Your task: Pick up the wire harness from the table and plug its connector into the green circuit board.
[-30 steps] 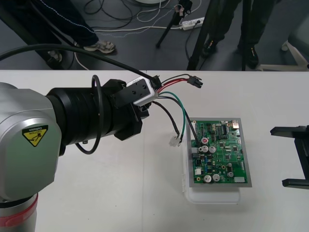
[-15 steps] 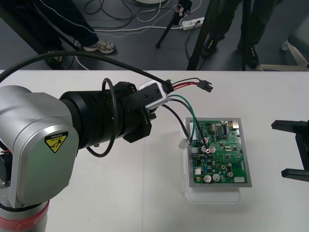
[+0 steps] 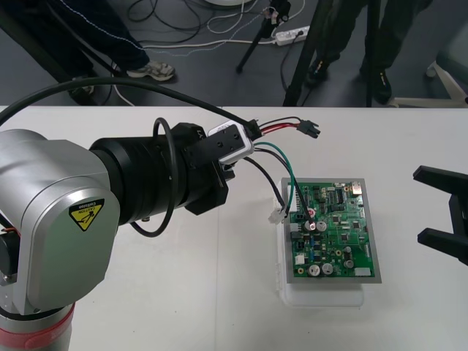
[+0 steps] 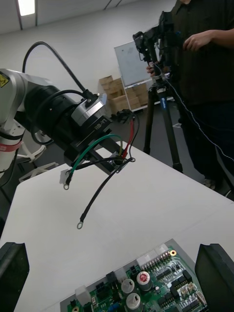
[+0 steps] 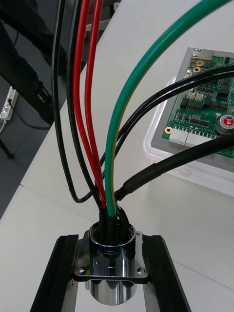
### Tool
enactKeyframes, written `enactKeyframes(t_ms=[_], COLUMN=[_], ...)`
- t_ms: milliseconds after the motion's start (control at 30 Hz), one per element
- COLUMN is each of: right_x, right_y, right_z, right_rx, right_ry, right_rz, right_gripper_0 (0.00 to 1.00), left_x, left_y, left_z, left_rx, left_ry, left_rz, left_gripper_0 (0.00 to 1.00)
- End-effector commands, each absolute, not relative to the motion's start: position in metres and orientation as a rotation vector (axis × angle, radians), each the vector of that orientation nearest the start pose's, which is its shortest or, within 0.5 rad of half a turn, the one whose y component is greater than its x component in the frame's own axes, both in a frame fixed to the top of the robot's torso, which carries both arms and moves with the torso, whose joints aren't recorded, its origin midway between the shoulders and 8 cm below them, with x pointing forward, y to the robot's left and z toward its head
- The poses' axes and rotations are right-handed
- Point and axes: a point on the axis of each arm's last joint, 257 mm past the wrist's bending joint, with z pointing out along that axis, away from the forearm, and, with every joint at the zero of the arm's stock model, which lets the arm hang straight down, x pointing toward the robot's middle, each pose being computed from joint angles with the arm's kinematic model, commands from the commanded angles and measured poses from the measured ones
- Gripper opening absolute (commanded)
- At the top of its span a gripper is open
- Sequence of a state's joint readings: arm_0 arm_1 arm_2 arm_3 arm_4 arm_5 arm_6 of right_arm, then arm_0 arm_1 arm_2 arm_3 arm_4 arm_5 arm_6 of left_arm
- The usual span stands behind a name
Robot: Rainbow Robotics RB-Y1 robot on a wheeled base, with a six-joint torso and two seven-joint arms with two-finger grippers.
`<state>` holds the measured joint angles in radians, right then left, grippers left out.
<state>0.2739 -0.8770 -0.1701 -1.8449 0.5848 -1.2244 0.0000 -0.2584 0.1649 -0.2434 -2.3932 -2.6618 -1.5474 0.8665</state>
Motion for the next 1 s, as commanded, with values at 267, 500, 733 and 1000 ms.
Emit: enactKeyframes(t_ms=[267, 500, 733, 1000], right_x=[0.316, 0.331, 0.344, 0.359], right_y=[-0.202, -0.191, -0.178, -0.166], right_z=[-0.042, -0.028, -0.019, -0.012], right_rx=[-0.724, -0.608, -0.447, -0.310], right_ry=[1.247, 1.246, 1.251, 1.266], right_rz=[0.978, 0.971, 1.020, 0.989], right_gripper_0=[1.00, 1.00, 1.00, 1.00], left_x=[0.396, 0.396, 0.396, 0.397], left_y=[0.017, 0.016, 0.017, 0.018], left_z=[-0.106, -0.106, -0.106, -0.107], left_rx=[1.308, 1.310, 1.311, 1.311], left_ry=[1.657, 1.656, 1.656, 1.658], left_rz=[-0.061, -0.064, -0.062, -0.053], left_gripper_0=[0.00, 0.00, 0.00, 0.00])
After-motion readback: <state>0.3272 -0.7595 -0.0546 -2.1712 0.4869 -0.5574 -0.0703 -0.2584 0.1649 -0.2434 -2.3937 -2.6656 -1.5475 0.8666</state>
